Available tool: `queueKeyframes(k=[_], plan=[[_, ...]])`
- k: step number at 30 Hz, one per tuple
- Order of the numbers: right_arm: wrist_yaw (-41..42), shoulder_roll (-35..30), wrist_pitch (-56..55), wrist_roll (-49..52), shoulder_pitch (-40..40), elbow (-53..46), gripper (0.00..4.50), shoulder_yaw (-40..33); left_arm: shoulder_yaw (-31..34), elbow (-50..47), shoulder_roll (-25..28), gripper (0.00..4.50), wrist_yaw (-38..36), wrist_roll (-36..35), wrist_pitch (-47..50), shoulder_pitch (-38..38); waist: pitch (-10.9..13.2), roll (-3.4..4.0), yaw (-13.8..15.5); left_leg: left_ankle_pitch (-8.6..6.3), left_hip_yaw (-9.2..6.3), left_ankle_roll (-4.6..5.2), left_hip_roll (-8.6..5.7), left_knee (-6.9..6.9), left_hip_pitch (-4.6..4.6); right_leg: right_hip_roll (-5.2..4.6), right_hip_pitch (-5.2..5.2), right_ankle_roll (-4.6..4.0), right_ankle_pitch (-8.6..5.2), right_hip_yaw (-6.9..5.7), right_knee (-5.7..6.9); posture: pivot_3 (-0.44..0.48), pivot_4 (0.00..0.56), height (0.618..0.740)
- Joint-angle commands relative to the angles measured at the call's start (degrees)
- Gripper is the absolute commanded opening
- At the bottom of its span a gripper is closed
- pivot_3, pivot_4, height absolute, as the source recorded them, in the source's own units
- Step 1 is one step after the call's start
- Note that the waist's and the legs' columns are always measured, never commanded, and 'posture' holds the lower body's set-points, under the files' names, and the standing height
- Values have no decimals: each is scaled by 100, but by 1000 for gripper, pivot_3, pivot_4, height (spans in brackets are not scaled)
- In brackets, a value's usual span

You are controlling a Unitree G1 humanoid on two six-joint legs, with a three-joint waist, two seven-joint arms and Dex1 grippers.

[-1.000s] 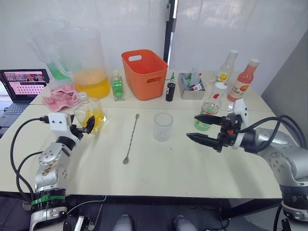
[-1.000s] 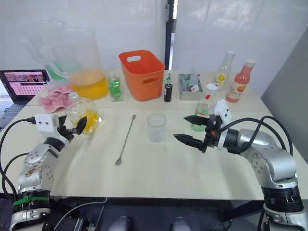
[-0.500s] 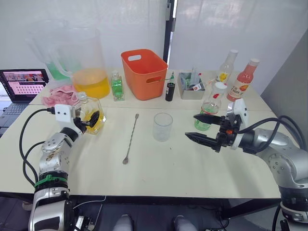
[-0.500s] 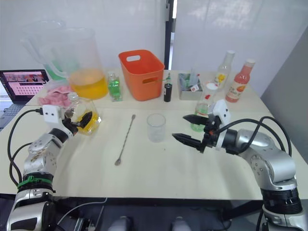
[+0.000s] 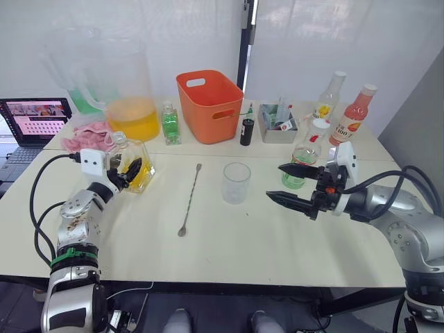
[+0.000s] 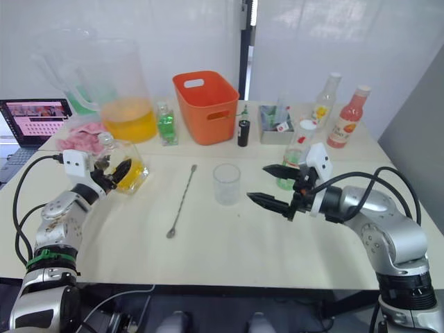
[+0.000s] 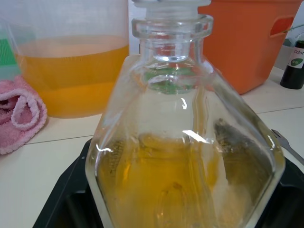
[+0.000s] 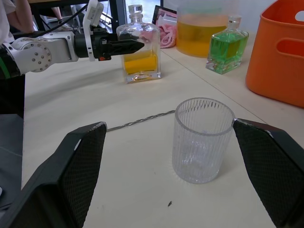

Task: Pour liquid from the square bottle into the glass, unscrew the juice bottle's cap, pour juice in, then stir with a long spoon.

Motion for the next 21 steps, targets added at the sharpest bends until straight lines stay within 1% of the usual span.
queueKeyframes(k=[1, 3, 6, 7, 9, 12, 16, 19, 21], plan=[[5, -69, 24, 163, -130, -191, 4500, -151, 209, -602, 98, 2807, -85, -325, 24, -85, 5, -8, 0, 0, -1, 0, 0, 0, 0, 1, 0, 0, 0, -1, 0, 0, 150, 703], [25, -76, 32, 164, -148, -183, 4500, -147, 157, -1113, 176, 2807, -296, -457, 214, 64, 14, -23, -1, 0, -1, 0, 0, 0, -1, 0, -1, 0, 0, -1, 0, 0, 150, 703], [45, -112, 85, 223, -167, -210, 4500, -206, 164, -2073, 373, 2807, -755, -797, 640, 497, 30, -51, -10, 1, -2, -1, 1, -1, -10, 0, -7, -10, 6, -1, 0, 0, 150, 703], [48, -126, 110, 252, -165, -231, 4500, -227, 171, -2393, 469, 2807, -951, -927, 780, 666, 32, -55, -19, 1, -2, -2, 1, -2, -14, 0, -11, -28, 16, -1, -1, 0, 150, 703], [50, -154, 139, 304, -170, -240, 4500, -243, 169, -2784, 585, 2807, -1181, -1087, 970, 859, 32, -56, -20, 1, -2, -3, 2, -3, -20, 0, -17, -33, 20, -1, -1, 0, 150, 703], [99, -218, 280, 504, -148, -351, 4500, -266, 164, -3534, 778, 2807, -1575, -1744, 1766, 1029, 33, -57, -4, 1, -3, -3, 2, -1, -22, 0, -19, -32, 18, -2, 0, 0, 150, 703], [212, -341, 404, 698, -73, -456, 4500, -299, -144, -4176, 952, 2807, -1993, -2150, 2406, 1015, 33, -57, 19, 1, -3, -3, 1, 3, -25, -4, -16, -21, 10, -4, -5, 0, 150, 703], [279, -470, 483, 832, 36, -562, 4500, -386, -489, -4486, 1010, 2807, -2286, -2268, 2697, 914, 33, -57, 19, 1, -3, -3, 1, 4, -24, -4, -15, -17, 5, -4, -6, 0, 150, 703], [290, -553, 514, 911, 161, -657, 4500, -472, -731, -4616, 941, 2807, -2390, -2293, 2811, 816, 33, -57, 3, 1, -3, -3, 1, 4, -24, -3, -15, -11, 2, -4, -5, 0, 150, 703]])
